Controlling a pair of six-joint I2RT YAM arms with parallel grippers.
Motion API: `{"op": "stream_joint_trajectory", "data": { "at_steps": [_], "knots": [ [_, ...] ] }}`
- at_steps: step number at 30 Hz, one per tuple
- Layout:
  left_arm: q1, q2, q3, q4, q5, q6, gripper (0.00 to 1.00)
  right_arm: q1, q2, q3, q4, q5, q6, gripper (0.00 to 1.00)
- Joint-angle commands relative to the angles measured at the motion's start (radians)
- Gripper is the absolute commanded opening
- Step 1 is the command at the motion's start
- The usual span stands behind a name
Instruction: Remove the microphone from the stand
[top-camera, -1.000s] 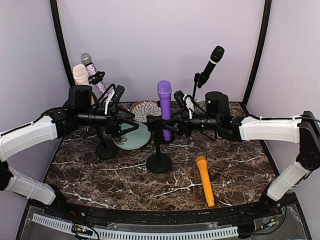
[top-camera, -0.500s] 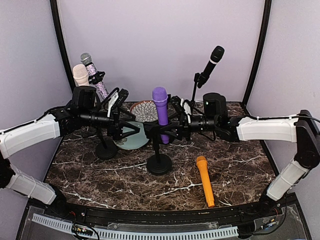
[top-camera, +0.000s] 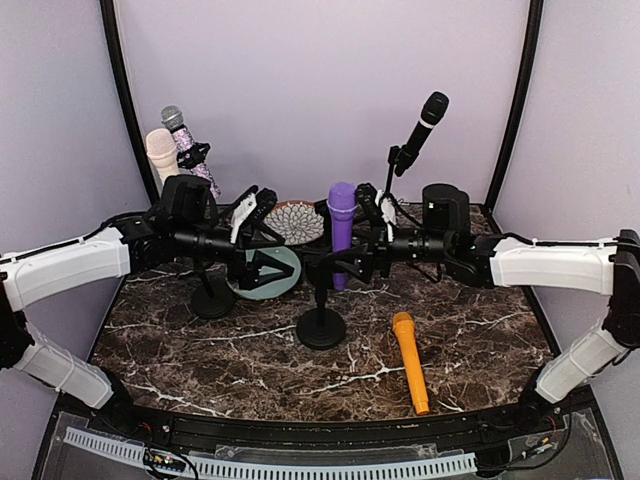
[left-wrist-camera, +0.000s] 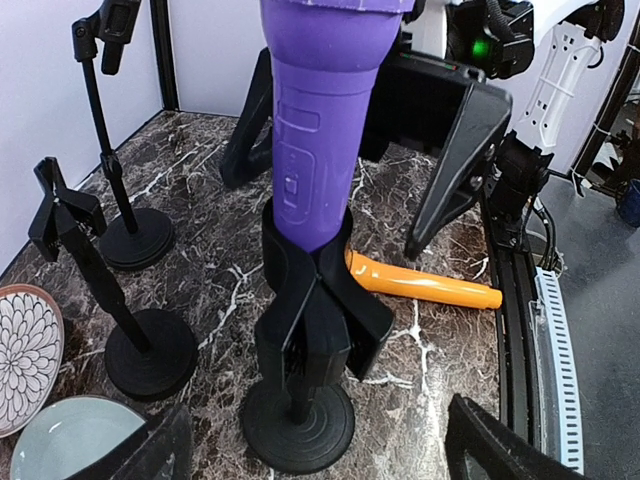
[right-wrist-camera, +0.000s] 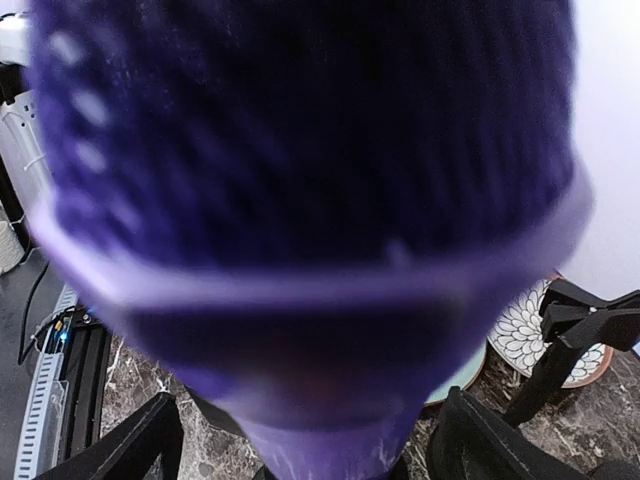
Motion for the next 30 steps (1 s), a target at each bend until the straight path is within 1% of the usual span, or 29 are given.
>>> {"op": "stream_joint_trajectory", "data": {
  "at_steps": [1, 6, 10, 14, 16, 19, 23, 26, 30],
  "knots": [
    [-0.017, 0.012, 0.040, 0.019, -0.010, 0.014, 0.90, 0.000, -0.088, -0.052, 0.068, 0.071, 0.055, 0.92],
    [-0.048, 0.055, 0.045, 0.077, -0.013, -0.039, 0.90, -0.003, -0.151, -0.105, 0.102, 0.145, 0.143, 0.94],
    [-0.072, 0.088, 0.049, 0.136, -0.078, -0.066, 0.90, -0.004, -0.191, -0.135, 0.145, 0.200, 0.210, 0.95],
    [-0.086, 0.098, 0.032, 0.204, -0.114, -0.097, 0.90, -0.003, -0.217, -0.154, 0.187, 0.225, 0.270, 0.98],
    [-0.093, 0.106, 0.023, 0.229, -0.130, -0.106, 0.91, -0.003, -0.220, -0.155, 0.211, 0.222, 0.300, 0.98],
    [-0.101, 0.125, 0.021, 0.236, -0.150, -0.112, 0.94, 0.007, -0.210, -0.138, 0.220, 0.245, 0.340, 0.98],
    [-0.110, 0.132, 0.012, 0.240, -0.166, -0.109, 0.95, 0.034, -0.187, -0.103, 0.207, 0.273, 0.349, 0.98],
    [-0.117, 0.138, 0.008, 0.238, -0.179, -0.103, 0.95, 0.065, -0.173, -0.081, 0.190, 0.341, 0.329, 0.98],
    [-0.125, 0.148, 0.008, 0.235, -0.193, -0.095, 0.95, 0.112, -0.146, -0.019, 0.126, 0.434, 0.279, 0.98]
  ]
}}
